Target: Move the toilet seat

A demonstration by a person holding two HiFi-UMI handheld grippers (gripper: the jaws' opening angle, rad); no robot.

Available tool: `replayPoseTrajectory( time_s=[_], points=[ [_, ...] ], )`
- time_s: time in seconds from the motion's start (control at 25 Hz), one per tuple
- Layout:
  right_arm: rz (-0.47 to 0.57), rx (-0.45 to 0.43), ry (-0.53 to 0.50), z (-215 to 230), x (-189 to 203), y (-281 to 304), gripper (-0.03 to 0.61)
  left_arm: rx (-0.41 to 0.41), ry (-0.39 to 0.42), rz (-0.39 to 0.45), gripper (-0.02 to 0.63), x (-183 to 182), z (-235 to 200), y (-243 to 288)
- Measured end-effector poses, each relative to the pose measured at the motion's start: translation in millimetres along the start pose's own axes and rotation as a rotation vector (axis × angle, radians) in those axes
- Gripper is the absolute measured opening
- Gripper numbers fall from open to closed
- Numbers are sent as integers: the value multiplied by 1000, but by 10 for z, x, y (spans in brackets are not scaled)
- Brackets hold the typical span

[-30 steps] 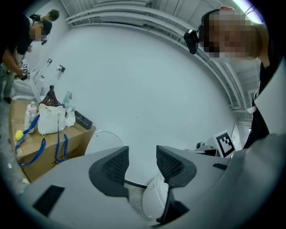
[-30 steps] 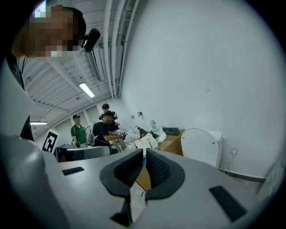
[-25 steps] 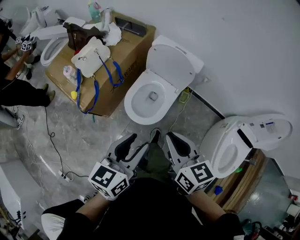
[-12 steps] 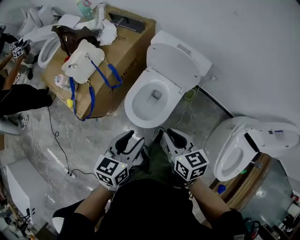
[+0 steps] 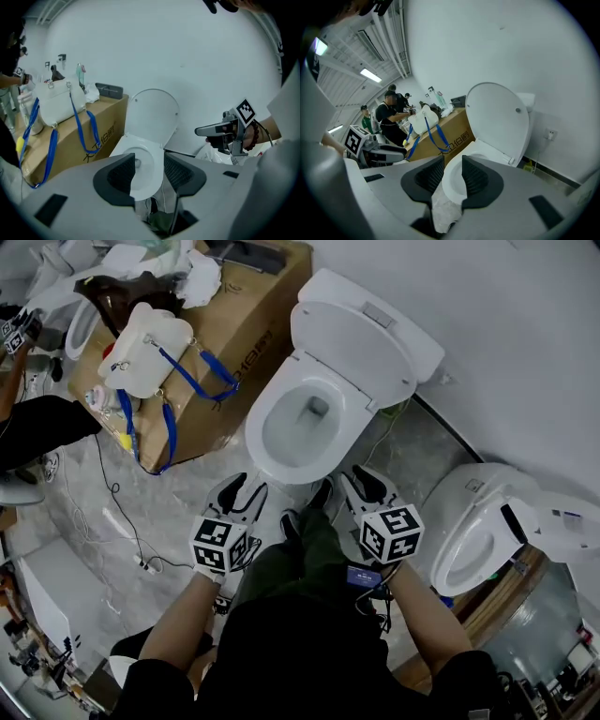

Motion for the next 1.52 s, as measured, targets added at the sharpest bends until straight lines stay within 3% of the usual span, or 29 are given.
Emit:
replayPoseTrajectory(
  time_s=[0.24,0.44,1.08,1.2,1.28,1.36,1.52],
  points=[
    [-82,4,19,242,387,240,135,-27,93,-103,202,357,-274,271],
    [-133,25,42,386,738,371,137,-52,33,-157,202,660,-552,494],
    [-226,170,126,586,1912,961,144,-12,-20,-364,202,1780,-1375,1175],
    [-201,239,232,763,2028,1037,144,-10,-43,-374,202,1860,-1464,1257],
    [-138,314,341,988,1968,1023,144,-5,-49,-369,202,1863,-1492,1278],
    [-96,368,381,1192,1865,1003,144,4,-48,-367,202,1859,-1507,1271],
    [-101,382,467,1509,1835,1166,144,8,-96,-357,202,1895,-1604,1396]
  ],
)
Point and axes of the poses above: the fingertips, and each gripper's own axes: y forward along the fingers, z to its right, x out of its underside, the point moved 4 cm from there along -y, backward along the fingers, and after that the axes turned 9 degrees about z, right-handed, at the moved point
